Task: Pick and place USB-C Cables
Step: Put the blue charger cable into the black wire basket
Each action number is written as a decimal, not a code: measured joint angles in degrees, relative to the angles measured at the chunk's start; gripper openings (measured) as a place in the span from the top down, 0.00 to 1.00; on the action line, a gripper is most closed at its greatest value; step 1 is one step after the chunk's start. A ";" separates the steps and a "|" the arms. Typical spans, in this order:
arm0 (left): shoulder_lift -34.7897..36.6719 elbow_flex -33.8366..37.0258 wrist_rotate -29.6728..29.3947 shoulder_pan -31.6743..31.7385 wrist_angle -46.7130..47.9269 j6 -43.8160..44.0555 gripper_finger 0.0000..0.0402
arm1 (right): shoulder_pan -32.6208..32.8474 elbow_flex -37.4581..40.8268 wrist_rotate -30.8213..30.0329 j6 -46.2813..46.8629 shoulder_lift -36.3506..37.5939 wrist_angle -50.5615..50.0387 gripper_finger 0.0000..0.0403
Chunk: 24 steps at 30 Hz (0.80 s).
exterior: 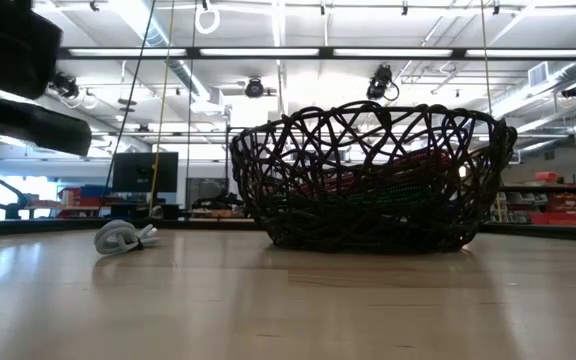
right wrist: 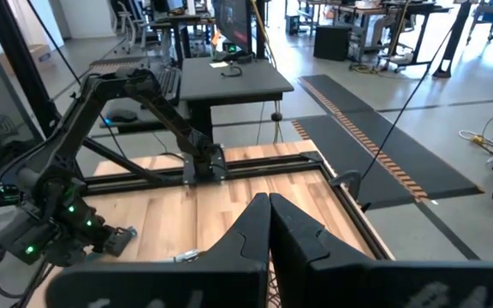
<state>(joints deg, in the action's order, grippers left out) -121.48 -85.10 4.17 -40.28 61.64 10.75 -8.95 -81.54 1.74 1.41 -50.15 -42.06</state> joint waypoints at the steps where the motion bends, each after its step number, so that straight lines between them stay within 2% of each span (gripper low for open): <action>1: -0.02 0.00 -0.11 0.31 -0.03 1.59 0.72 | -0.01 0.00 0.00 0.02 0.00 0.00 0.97; 6: 0.18 0.07 1.30 2.59 0.58 9.47 0.92 | -0.02 0.00 -0.04 0.02 0.01 0.00 0.97; 12: 0.63 0.21 3.13 5.81 -0.65 15.32 0.92 | 0.00 0.00 -0.15 0.02 0.02 -0.02 0.97; 17: 3.42 -5.01 -3.66 10.64 -1.18 19.85 0.92 | -0.01 0.00 -0.15 0.00 0.02 -0.06 0.97; 24: 6.82 -22.56 -18.94 16.53 0.07 20.00 0.92 | 0.00 0.00 -0.15 -0.48 0.02 -0.34 0.97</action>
<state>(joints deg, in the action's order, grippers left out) -114.66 -107.66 -14.77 -23.75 61.70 30.75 -8.95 -81.54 1.58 0.93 -50.13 -42.41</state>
